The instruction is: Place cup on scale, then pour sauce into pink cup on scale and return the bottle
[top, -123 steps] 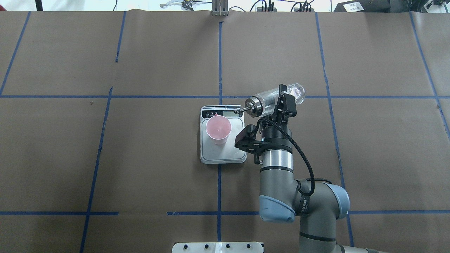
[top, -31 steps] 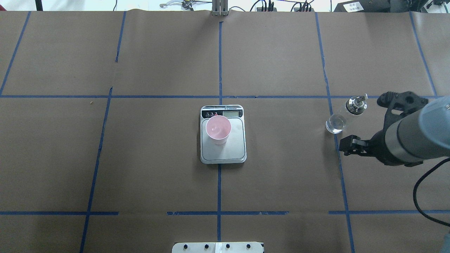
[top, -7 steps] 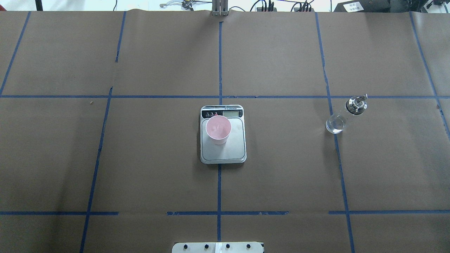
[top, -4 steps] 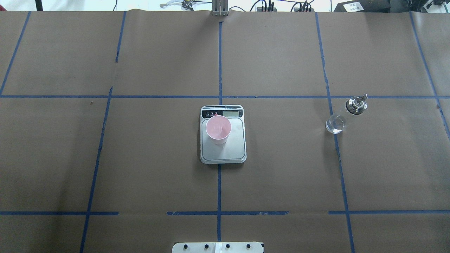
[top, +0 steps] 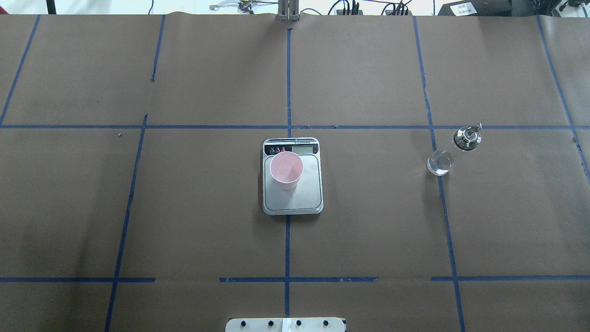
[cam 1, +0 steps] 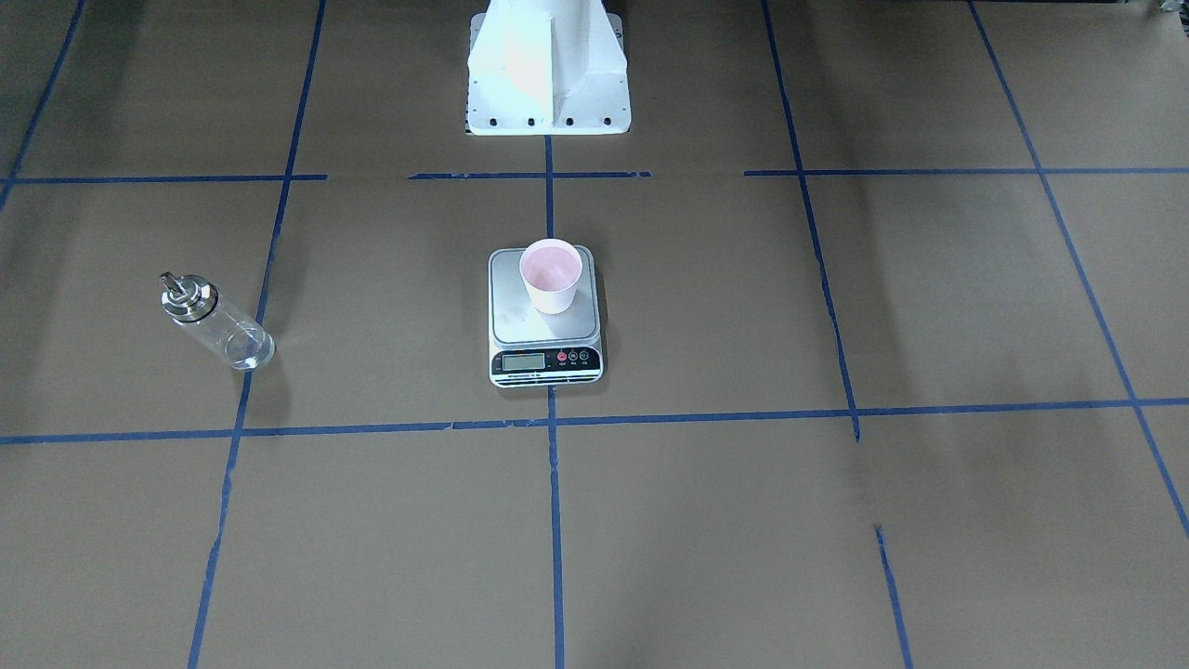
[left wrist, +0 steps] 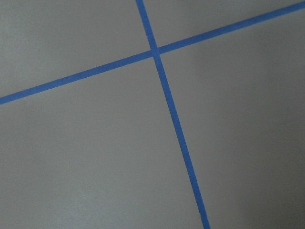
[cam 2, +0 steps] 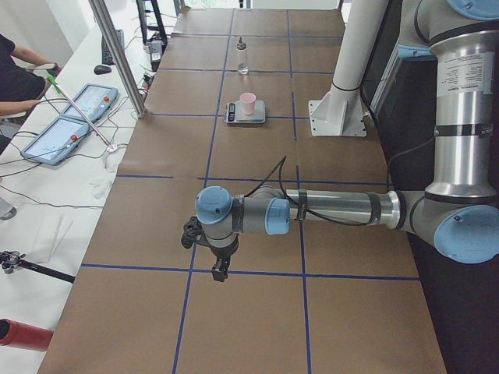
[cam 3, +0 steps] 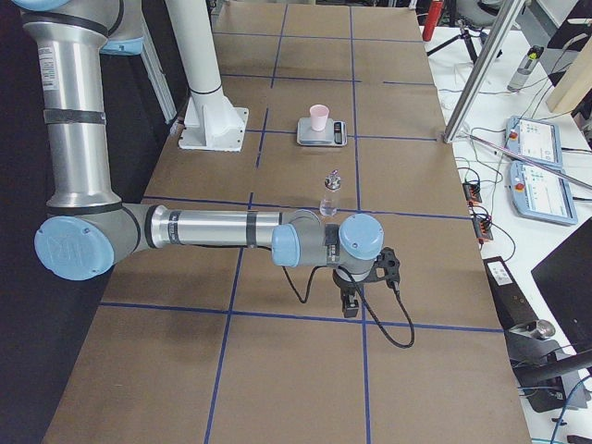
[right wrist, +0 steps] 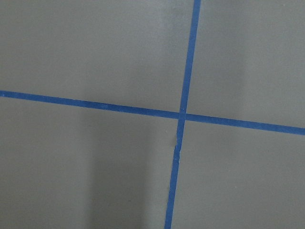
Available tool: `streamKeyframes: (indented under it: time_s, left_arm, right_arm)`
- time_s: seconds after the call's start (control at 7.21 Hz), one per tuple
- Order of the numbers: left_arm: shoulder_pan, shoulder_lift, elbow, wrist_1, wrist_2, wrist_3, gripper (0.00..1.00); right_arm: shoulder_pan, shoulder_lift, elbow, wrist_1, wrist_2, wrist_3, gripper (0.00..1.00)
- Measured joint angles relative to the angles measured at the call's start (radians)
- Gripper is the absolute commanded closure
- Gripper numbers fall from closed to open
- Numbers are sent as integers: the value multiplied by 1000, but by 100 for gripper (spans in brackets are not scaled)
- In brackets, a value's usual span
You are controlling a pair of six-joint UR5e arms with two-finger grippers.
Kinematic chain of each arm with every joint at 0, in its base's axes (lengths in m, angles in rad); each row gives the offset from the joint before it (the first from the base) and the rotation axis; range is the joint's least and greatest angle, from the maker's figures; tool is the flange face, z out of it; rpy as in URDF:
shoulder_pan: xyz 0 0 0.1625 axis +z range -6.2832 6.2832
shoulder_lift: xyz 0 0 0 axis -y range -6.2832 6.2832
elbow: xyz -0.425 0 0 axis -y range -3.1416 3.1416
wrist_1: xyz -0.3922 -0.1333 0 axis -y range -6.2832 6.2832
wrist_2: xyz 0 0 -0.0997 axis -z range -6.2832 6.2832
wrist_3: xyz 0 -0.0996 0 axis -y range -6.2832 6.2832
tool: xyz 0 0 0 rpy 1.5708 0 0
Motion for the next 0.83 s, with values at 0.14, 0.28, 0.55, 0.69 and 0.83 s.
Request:
streamKeyframes:
  time_s: [0.14,0.28,0.55,0.69,0.83]
  left_arm:
    - [0,-1,0,-24,0,-27,0]
    - [0,-1,2,-60,0,-37,0]
    - [-4,-1,4,-111,-1,-43,0]
    - [-11,-1,4,-122,-2,-44,0]
    - [-17,-1,5,-131,-2,-45,0]
  right_arm:
    - [0,0,0,0,0,0,0]
    - [1,0,-1,0,-1,0,0]
    - [2,0,-2,0,-1,0,0]
    - [2,1,-2,0,-1,0,0]
    - [2,2,-3,0,-1,0,0]
